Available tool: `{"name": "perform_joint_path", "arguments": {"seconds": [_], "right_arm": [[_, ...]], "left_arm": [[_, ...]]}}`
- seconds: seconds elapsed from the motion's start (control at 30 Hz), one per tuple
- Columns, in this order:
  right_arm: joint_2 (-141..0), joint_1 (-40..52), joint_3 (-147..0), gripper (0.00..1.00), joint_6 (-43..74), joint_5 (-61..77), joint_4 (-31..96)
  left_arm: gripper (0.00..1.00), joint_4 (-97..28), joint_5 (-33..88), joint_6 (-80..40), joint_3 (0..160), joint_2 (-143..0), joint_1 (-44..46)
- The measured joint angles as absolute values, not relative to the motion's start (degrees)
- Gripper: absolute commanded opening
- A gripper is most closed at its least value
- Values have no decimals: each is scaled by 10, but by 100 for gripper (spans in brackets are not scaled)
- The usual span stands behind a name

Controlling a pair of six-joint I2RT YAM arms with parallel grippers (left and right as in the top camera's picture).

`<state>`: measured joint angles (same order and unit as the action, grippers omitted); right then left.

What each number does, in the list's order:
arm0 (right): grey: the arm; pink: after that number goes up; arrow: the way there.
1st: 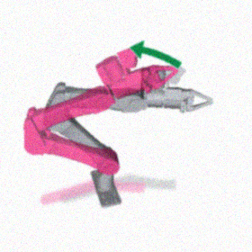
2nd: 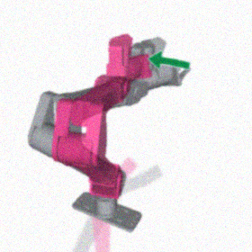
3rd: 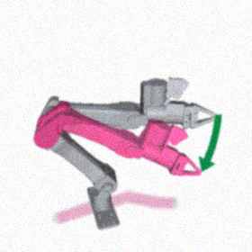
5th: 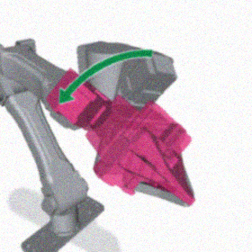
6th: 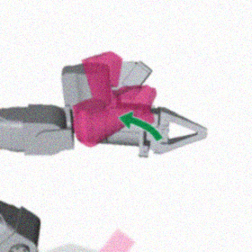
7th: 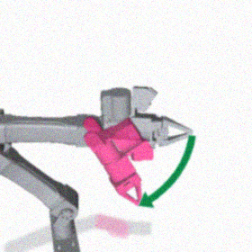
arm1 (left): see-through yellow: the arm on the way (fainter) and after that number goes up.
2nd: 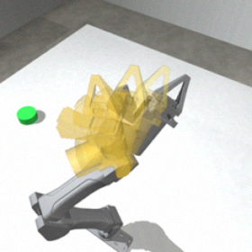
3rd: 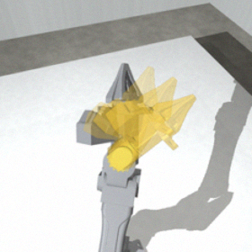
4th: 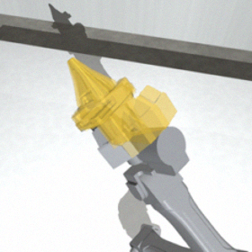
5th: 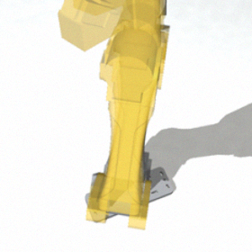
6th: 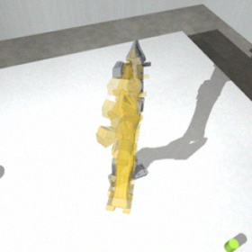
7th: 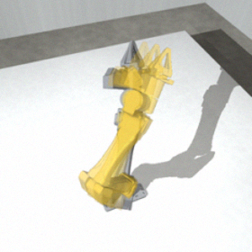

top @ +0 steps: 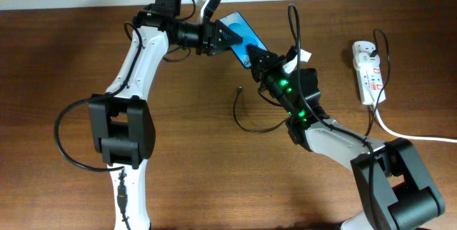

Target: Plug charger to phone and switch on socket

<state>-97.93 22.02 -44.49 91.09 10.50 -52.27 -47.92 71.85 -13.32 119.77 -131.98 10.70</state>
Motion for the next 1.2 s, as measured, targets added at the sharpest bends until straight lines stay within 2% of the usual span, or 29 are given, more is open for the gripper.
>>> {"name": "perform_joint_path", "arguments": {"seconds": [0.03, 0.1, 0.27, 0.33, 0.4, 0.53, 0.83, 0.87, 0.9, 0.93, 1.1, 1.17, 1.2], "right_arm": [[-979, 221, -445, 4, 911, 106, -523], [-979, 221, -449, 4, 912, 106, -516], [-979, 236, -459, 4, 915, 73, -498], [-979, 250, -461, 4, 916, 40, -494], [-979, 267, -469, 4, 922, -2, -492], [-977, 279, -473, 4, 962, -38, -495], [-977, 279, -479, 4, 969, -60, -487], [-977, 279, -479, 4, 966, -62, -485], [-977, 281, -482, 4, 957, -65, -481], [-977, 284, -485, 4, 942, -62, -479], [-977, 290, -488, 4, 914, -71, -479], [-977, 290, -488, 4, 940, -71, -484], [-977, 290, -488, 4, 955, -71, -484]], "left_arm": [[44, -457, 714, -160, 1198, -1320, 105], [34, -414, 706, -213, 1198, -1320, 104], [34, -387, 672, -305, 1198, -1320, 105], [29, -369, 659, -331, 1198, -1320, 108], [14, -333, 654, -373, 1197, -1320, 110], [10, -279, 669, -482, 1197, -1320, 112], [19, -247, 629, -543, 1197, -1320, 127], [26, -247, 627, -543, 1197, -1320, 128], [38, -247, 623, -543, 1197, -1320, 129], [39, -249, 621, -543, 1197, -1320, 131], [17, -246, 625, -540, 1197, -1320, 138], [11, -241, 638, -545, 1198, -1320, 136], [5, -241, 640, -547, 1198, -1320, 136]]}}
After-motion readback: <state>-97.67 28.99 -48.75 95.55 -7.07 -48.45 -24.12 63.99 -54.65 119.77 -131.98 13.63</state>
